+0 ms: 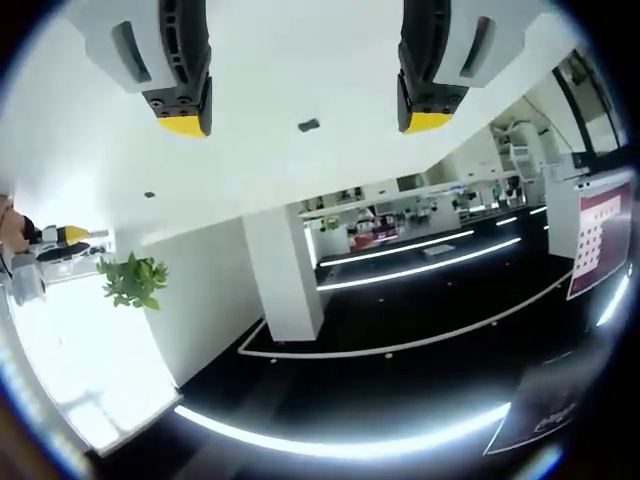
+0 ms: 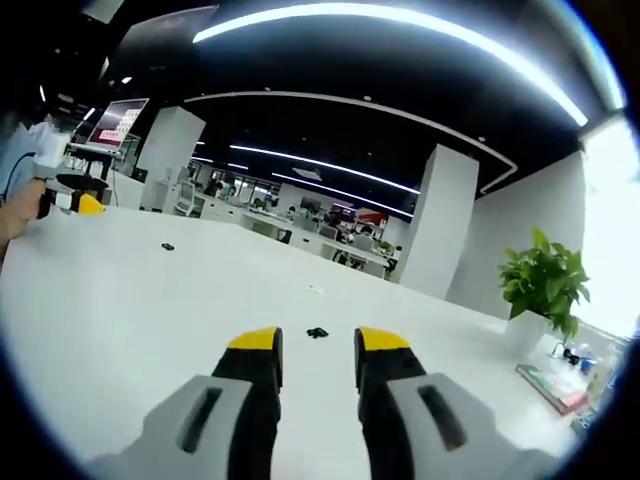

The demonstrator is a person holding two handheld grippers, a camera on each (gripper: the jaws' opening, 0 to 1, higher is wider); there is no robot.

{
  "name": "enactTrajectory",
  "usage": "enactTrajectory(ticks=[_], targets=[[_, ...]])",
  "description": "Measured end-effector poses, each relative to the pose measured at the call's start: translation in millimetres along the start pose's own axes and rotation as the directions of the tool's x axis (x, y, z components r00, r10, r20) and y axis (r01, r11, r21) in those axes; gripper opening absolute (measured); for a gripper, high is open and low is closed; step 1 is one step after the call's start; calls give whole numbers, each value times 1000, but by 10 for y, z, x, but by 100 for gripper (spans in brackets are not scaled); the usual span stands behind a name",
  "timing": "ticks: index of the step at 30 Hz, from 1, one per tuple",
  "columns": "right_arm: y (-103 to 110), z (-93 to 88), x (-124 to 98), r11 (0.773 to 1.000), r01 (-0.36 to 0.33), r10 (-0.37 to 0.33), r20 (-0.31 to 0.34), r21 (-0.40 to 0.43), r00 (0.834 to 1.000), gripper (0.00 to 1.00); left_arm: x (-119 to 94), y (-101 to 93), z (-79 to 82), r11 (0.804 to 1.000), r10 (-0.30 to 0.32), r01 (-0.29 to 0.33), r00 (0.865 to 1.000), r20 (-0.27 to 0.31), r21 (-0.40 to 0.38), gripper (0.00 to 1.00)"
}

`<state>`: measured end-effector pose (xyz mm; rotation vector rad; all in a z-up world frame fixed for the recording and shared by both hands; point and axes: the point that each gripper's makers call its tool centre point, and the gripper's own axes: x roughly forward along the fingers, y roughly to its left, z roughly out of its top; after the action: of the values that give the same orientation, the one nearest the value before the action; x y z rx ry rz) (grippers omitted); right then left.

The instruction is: Snap the two parts of the plastic buckle together until the buckle closes and remains connected.

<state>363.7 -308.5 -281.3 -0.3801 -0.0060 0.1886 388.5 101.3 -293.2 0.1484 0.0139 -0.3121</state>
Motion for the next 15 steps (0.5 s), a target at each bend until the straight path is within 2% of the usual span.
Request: enactTrajectory(ticks=[15], targets=[[23, -45, 11, 1000, -11, 11, -28, -12, 1000, 28, -2, 2, 7, 1000, -2, 2, 1000, 1, 1, 77]])
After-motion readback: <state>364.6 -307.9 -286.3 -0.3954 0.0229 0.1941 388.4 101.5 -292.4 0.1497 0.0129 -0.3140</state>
